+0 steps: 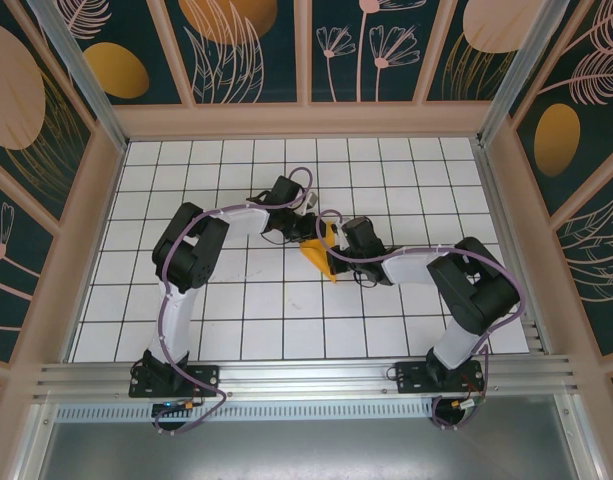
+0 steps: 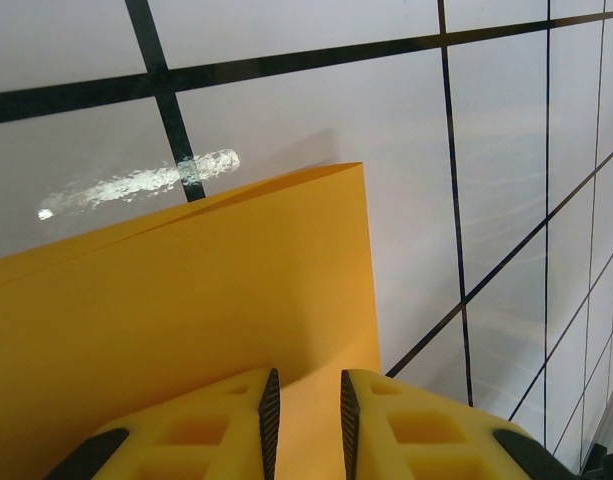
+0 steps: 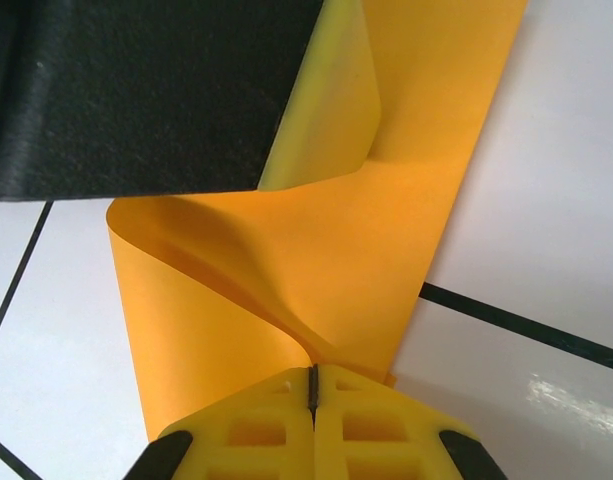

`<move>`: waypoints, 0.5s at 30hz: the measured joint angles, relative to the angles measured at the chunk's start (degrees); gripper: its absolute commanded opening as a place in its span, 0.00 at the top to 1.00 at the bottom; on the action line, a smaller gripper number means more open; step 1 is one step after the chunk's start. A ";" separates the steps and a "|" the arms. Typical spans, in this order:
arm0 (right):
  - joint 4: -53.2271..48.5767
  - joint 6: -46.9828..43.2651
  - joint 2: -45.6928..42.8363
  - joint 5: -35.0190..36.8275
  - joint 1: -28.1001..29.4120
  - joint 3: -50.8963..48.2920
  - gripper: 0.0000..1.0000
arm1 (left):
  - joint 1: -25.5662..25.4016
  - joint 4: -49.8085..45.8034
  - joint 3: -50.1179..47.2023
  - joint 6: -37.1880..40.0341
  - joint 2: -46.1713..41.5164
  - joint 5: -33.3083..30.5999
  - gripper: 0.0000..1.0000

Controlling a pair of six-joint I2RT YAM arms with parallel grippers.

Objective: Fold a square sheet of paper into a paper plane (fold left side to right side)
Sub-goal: Third fold the triangle at the center of the table.

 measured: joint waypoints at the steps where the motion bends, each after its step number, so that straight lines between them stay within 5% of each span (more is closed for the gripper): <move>1: 0.00 0.00 0.00 0.00 0.00 0.00 1.00 | 0.00 0.00 0.00 -0.02 0.00 0.00 0.73; 15: 0.00 0.20 0.00 0.00 -0.31 -0.85 1.00 | 0.00 0.02 0.02 0.00 0.00 0.02 0.72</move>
